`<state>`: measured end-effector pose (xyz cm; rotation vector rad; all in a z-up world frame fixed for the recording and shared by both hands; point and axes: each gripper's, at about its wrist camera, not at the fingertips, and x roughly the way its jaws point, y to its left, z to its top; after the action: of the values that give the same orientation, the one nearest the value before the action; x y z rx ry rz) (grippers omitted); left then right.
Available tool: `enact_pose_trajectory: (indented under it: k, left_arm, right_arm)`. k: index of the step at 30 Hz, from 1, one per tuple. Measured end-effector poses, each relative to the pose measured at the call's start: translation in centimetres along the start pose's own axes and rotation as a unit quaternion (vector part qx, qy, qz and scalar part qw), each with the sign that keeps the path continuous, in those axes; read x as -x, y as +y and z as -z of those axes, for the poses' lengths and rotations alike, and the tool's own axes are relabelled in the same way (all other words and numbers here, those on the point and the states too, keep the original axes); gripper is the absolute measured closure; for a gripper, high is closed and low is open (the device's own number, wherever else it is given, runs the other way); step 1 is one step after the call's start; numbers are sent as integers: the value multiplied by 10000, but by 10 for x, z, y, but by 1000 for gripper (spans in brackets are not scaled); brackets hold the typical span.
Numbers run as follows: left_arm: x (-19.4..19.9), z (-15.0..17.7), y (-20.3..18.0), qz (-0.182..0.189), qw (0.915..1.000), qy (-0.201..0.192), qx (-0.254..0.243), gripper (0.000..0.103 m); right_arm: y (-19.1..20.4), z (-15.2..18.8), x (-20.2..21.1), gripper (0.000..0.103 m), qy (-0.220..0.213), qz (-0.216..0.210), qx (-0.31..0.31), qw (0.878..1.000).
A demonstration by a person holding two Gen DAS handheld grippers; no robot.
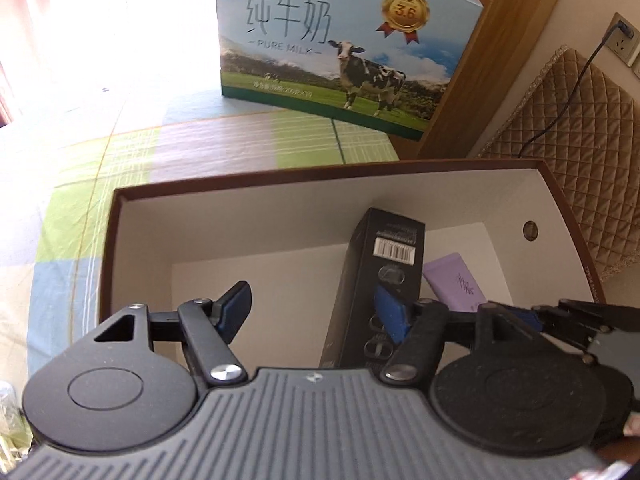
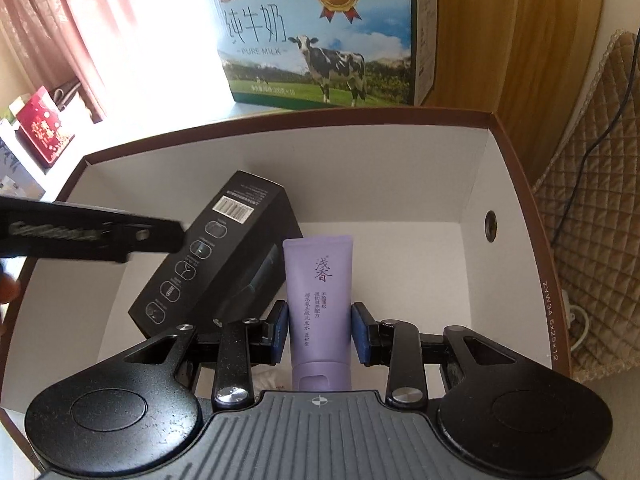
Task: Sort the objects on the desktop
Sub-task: 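Drop the tube from the right tool while the left tool releases the black box inside, then withdraw both open tools from above the brown box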
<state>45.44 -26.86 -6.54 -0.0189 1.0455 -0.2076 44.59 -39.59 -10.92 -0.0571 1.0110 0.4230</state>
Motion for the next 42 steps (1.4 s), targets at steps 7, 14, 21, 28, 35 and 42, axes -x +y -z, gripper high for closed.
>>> enact_pose_trajectory:
  k: [7, 14, 21, 28, 35, 42]
  left_arm:
    - [6, 6, -1, -181, 9995, 47, -271, 38]
    - [15, 15, -4, -360, 9980, 17, -520, 24]
    - [36, 25, -8, -393, 9967, -121, -699, 17]
    - [63, 38, -5, -360, 9969, -236, -658, 12]
    - [88, 55, -1, -414, 9967, -345, -604, 12]
    - [109, 73, 6, -395, 9970, -414, -524, 12]
  right_arm:
    - [1, -7, -2, 72, -97, -53, -168, 9998]
    - [5, -2, 15, 40, -301, -145, -75, 9994]
    - [13, 15, 45, 10, -565, -205, 41, 9982]
    - [23, 35, 74, 2, -826, -182, 37, 9964]
    - [31, 50, 100, 2, -977, -93, -85, 9951]
    - [41, 64, 120, 2, -1059, -104, -168, 9942]
